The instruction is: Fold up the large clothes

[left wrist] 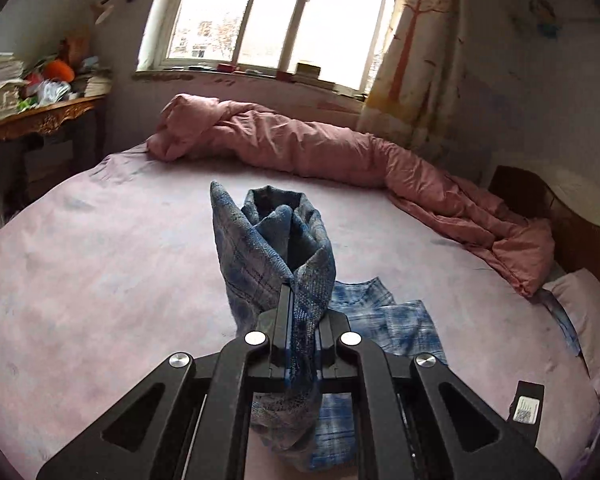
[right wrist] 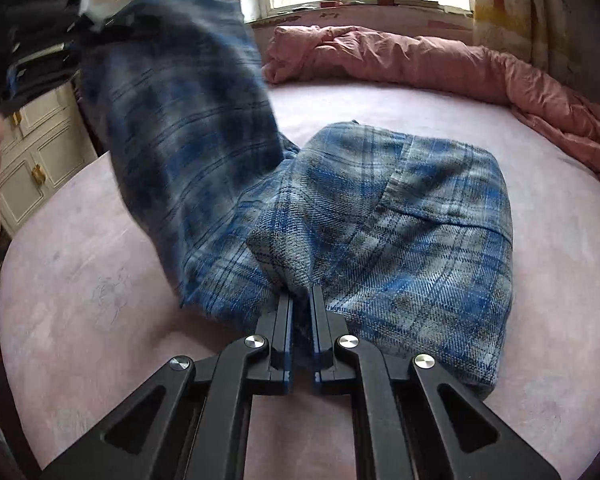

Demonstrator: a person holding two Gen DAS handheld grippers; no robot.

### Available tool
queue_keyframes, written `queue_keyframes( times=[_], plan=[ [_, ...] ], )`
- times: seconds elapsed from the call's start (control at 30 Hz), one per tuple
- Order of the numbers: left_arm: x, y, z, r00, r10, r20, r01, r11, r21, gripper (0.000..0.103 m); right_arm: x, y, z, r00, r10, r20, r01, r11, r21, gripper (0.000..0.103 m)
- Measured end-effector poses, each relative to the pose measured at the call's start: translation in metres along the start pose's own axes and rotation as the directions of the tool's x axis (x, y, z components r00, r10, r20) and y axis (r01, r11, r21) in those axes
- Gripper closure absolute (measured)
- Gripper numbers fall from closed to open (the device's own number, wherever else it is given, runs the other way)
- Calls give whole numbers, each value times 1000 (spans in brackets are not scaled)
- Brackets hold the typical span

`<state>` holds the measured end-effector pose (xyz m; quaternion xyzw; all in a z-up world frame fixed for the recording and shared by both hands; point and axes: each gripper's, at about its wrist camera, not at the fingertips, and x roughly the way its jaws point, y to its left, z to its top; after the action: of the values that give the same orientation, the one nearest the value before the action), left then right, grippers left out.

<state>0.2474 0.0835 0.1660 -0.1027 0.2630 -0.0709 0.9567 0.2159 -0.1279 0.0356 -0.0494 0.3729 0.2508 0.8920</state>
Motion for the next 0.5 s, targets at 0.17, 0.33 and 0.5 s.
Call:
queue_keyframes(
  times=[0.17, 0.33, 0.5],
  plan=[
    [6, -24, 1, 998, -61, 2, 61, 998, 6, 97, -3, 11, -3, 997, 74, -29, -75, 997, -31, 95],
    [10, -51, -2, 980, -197, 6, 196, 979, 50, 97, -24, 10, -2, 999, -40, 16, 41, 998, -44, 94],
    [19, -83, -12, 956, -294, -7, 294, 950, 105, 97, -74, -58, -2, 992, -48, 116, 24, 980, 200, 94]
  ],
)
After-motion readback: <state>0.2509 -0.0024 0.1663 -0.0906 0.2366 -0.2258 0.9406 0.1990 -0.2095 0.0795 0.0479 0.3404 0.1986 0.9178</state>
